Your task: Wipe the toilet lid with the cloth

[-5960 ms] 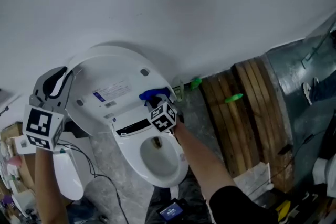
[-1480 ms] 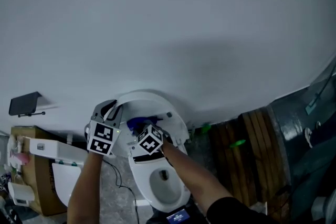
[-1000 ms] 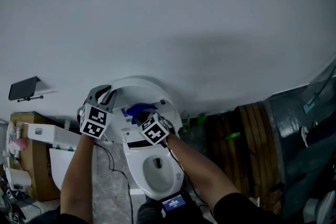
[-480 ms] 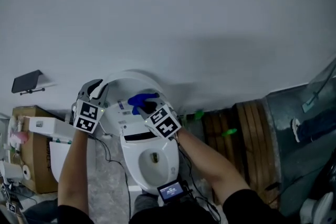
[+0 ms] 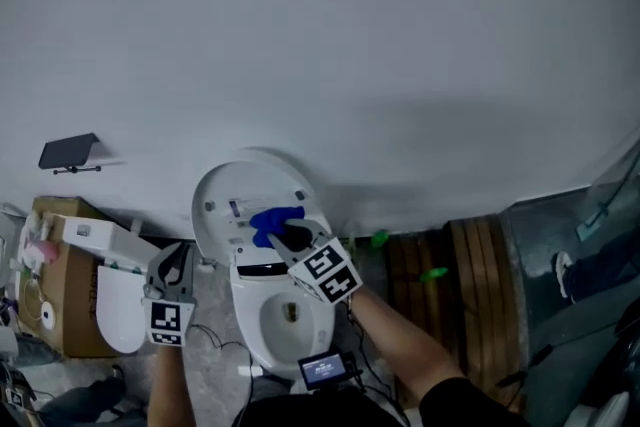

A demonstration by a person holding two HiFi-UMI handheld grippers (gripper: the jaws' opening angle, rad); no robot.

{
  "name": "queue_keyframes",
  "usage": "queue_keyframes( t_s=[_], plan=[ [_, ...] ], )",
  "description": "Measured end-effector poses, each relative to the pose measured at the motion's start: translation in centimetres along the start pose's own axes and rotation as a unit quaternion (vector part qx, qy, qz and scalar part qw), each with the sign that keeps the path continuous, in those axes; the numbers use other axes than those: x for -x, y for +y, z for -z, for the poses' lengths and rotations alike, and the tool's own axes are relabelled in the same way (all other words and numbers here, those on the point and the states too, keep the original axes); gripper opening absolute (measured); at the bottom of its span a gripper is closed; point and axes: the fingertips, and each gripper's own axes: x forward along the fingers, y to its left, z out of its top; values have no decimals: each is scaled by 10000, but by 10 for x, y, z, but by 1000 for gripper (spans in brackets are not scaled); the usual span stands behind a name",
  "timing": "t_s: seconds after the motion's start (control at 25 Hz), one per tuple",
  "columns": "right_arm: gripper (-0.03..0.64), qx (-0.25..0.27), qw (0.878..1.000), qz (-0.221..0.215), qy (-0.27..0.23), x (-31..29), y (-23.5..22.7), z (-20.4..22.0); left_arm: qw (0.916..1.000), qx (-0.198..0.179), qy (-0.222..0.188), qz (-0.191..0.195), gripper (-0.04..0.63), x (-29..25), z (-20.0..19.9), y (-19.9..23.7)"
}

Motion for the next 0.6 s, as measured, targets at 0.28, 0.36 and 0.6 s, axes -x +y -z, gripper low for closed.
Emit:
queue_keyframes(
  t_s=[0.28, 0.36, 0.6],
  plan=[
    [67, 64, 9994, 340, 90, 51, 30, 28, 9952, 828, 201, 489, 11, 64, 42, -67],
    [68, 83, 9987, 478, 151, 62, 42, 37, 9924, 1007, 90, 706, 11, 77, 42, -80],
    [68, 110, 9953, 919, 275, 96, 100, 61, 9833, 1054, -183, 1475, 11, 138, 54, -102]
  ],
)
